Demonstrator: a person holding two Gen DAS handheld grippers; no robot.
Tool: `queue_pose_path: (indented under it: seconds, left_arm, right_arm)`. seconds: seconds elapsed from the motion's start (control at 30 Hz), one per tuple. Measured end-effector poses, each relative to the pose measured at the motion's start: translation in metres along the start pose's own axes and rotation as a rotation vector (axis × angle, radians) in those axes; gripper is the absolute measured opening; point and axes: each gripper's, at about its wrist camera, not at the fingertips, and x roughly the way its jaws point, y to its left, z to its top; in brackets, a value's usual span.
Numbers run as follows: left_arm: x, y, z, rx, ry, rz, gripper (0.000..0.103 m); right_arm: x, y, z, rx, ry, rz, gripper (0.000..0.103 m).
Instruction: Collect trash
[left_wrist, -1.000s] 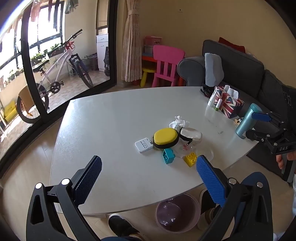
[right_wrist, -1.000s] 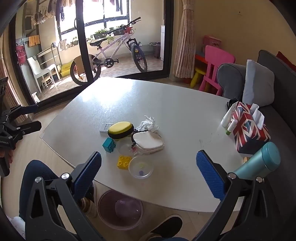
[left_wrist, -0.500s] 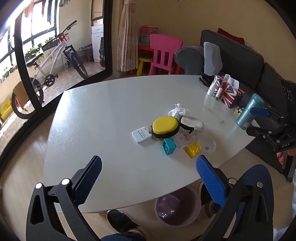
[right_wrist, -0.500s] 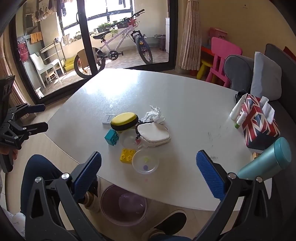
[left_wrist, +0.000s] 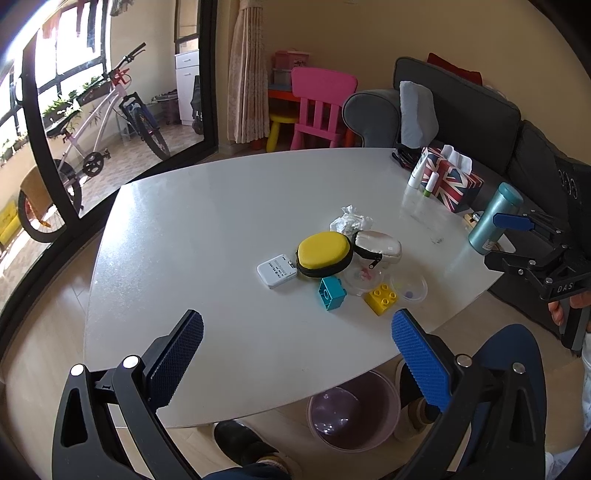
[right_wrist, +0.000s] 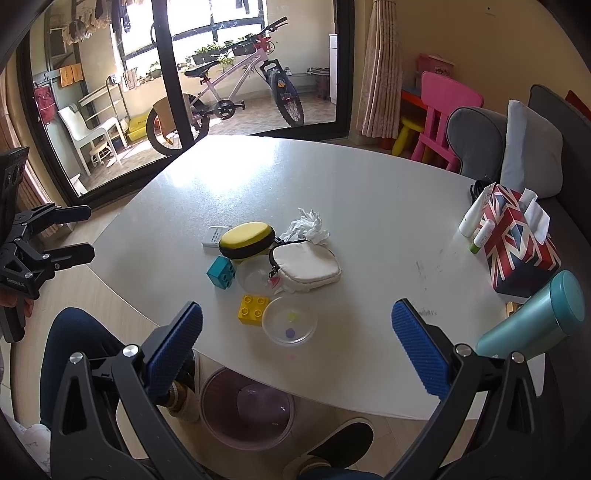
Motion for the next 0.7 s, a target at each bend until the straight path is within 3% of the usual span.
queue_pose_path:
  seconds: [0.7]
  left_arm:
    - [0.0002,0.0033,0.0025,0.009,0.000,0.004,0.098]
  right_arm:
    - [-0.0003,-0.0035,-0.0006,0.011,-0.001,-0.001,0.100]
